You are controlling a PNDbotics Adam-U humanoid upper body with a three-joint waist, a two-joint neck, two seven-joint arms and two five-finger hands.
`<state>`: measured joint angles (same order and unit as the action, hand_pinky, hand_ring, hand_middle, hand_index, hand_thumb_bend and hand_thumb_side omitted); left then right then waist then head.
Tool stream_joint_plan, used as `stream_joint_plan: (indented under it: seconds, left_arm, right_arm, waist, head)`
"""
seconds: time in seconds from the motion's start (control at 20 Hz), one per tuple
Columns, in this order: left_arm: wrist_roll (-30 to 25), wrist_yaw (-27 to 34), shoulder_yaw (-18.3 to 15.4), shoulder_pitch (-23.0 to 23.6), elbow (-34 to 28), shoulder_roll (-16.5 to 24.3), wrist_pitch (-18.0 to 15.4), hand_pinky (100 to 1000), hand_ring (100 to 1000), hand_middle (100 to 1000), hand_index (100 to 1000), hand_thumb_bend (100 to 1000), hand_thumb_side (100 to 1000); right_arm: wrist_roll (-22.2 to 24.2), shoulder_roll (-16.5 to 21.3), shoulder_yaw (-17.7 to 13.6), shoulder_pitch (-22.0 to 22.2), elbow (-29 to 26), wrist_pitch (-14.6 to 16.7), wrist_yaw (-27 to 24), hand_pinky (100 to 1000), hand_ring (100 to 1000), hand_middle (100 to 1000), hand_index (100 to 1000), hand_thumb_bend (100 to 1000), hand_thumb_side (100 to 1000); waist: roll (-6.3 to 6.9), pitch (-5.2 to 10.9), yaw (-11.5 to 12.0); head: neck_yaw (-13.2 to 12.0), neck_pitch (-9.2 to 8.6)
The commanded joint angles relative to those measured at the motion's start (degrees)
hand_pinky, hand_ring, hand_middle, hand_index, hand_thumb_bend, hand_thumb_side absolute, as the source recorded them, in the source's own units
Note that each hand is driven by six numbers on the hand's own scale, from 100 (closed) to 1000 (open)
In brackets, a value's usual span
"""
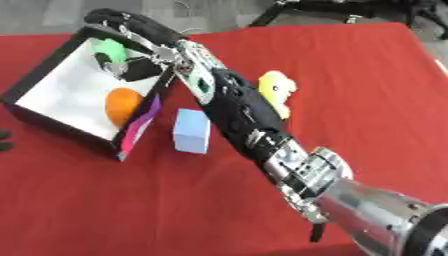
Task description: Pick up objects on the table and place them in the box.
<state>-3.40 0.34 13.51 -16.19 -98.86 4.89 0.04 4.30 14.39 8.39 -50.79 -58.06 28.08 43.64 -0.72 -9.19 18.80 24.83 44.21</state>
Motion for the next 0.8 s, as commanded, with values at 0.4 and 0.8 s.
stream_joint_plan:
  seconds: [0.4,0.8]
  left_arm:
    - [1.66,-0.17,-2.01,1.43,-0.63,1.27,-0.15,739,724,583,726,100,934]
    - [4.02,-0.95,-4.38,4.06,-1.11,2.94,-0.31,739,725,583,726,100,933]
  right_arm:
    - [6.09,13.81,0.68,4.1,-9.12,0.7,-12.12,1000,900,930,964,100,454]
    - [17.47,28.14,-0.37,21.38,-28.0,-2.65,-25.68,1000,909,941,975,100,625]
  waist:
    - [0.13,2.6,-4.45]
    - [-0.28,3.8,-8.55]
  head:
    - [-2.84,-0.1]
    - [-5.83,-0.09]
